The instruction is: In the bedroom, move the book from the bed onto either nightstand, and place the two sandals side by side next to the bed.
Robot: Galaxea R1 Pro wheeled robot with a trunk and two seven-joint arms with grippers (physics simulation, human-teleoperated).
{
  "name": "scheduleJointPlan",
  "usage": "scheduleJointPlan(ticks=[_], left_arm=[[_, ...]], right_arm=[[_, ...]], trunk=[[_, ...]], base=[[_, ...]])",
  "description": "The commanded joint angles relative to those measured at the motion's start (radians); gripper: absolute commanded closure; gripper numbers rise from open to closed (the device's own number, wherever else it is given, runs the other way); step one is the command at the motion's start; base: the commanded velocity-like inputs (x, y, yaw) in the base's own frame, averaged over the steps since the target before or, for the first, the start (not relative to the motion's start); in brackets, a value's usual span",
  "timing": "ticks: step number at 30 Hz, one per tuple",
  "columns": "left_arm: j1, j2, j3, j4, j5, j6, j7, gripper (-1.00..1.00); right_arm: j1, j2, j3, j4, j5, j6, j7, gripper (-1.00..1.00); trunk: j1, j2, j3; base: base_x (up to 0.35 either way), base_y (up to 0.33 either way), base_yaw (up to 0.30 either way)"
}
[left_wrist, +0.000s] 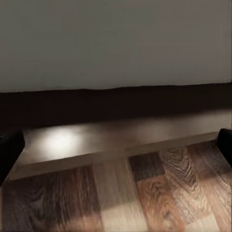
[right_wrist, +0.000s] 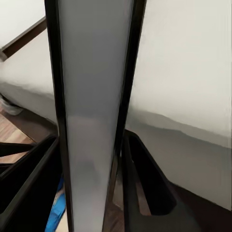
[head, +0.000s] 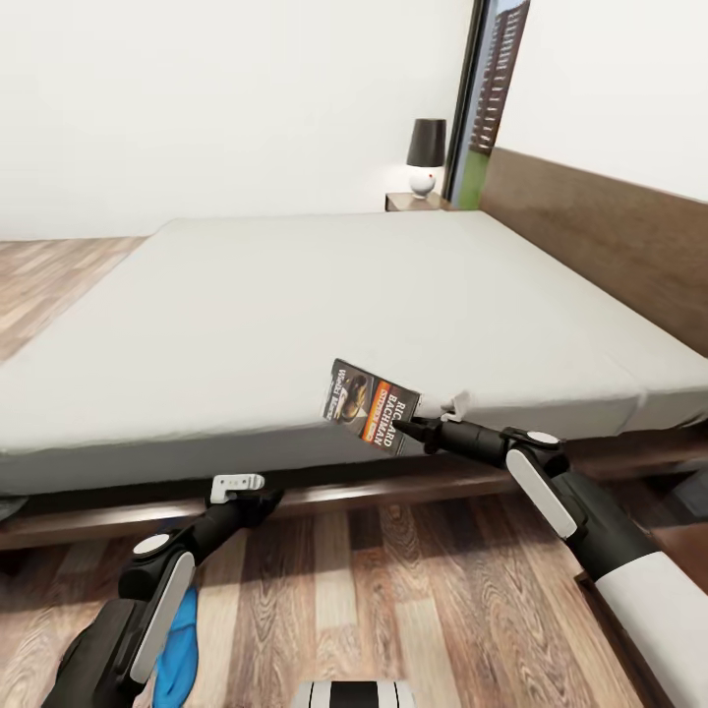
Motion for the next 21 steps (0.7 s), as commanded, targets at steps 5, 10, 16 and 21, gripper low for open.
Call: scheduleJointPlan(ticks=[5, 10, 16, 21], left_arm=[[-0.001, 0.000, -0.001, -0.001, 0.005, 0.006, 0.000, -1.00], [-0.001, 0.001, -0.001, -0.001, 0.005, 0.006, 0.001, -1.00], [-0.001, 0.000, -0.001, -0.001, 0.006, 0.006, 0.001, -1.00], [-0.001, 0.000, -0.001, 0.011, 0.005, 0.006, 0.002, -1.00]], right_arm=[[-0.001, -0.001, 0.001, -0.001, -0.014, 0.009, -0.002, 1.00], [-0.001, -0.001, 0.001, -0.001, -0.014, 0.009, -0.002, 1.00], [-0.001, -0.001, 0.001, -0.001, -0.014, 0.009, -0.002, 1.00], [-0.001, -0.001, 0.002, -0.001, -0.014, 0.009, -0.002, 1.00]], trunk=[[0.000, 0.000, -0.001], [0.000, 0.000, -0.001], [0.000, 0.000, -0.001], [0.000, 0.000, -0.001]], base=[[0.000, 0.000, 0.281], [0.000, 0.000, 0.281], [0.000, 0.000, 0.281], [0.000, 0.000, 0.281]])
